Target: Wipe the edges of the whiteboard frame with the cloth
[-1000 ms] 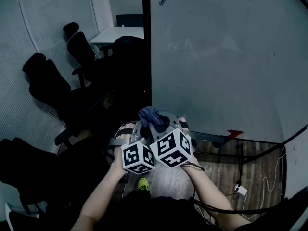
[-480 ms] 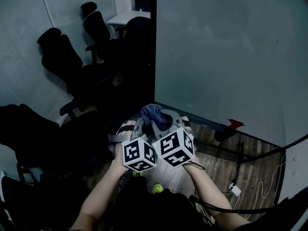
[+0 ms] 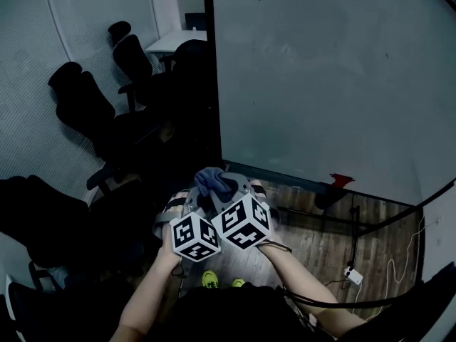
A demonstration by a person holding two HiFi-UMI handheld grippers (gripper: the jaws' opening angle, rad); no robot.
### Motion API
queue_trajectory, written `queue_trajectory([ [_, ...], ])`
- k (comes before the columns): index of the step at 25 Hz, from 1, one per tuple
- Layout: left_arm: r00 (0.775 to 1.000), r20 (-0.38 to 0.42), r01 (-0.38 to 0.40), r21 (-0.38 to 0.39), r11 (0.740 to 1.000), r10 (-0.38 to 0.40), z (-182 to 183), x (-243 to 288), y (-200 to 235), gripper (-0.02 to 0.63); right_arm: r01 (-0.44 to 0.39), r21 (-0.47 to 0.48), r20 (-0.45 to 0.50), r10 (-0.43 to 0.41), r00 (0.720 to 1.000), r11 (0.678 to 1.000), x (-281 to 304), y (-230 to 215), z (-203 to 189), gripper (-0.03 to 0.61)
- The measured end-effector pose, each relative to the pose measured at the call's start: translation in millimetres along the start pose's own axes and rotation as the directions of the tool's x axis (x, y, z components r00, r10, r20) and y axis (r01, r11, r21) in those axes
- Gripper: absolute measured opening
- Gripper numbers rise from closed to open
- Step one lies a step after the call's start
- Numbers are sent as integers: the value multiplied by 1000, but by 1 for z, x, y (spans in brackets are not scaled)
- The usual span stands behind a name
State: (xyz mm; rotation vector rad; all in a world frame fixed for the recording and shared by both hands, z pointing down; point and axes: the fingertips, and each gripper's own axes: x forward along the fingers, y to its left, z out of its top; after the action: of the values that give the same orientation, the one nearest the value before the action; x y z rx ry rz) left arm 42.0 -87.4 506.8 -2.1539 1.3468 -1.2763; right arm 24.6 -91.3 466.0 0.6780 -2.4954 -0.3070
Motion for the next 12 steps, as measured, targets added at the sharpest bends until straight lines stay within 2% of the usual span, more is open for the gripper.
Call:
queue_trajectory([
  [12, 999, 2, 34, -5, 999, -34, -8, 13, 4, 15, -4, 13, -38, 4, 999, 1000, 16, -5, -5, 94],
])
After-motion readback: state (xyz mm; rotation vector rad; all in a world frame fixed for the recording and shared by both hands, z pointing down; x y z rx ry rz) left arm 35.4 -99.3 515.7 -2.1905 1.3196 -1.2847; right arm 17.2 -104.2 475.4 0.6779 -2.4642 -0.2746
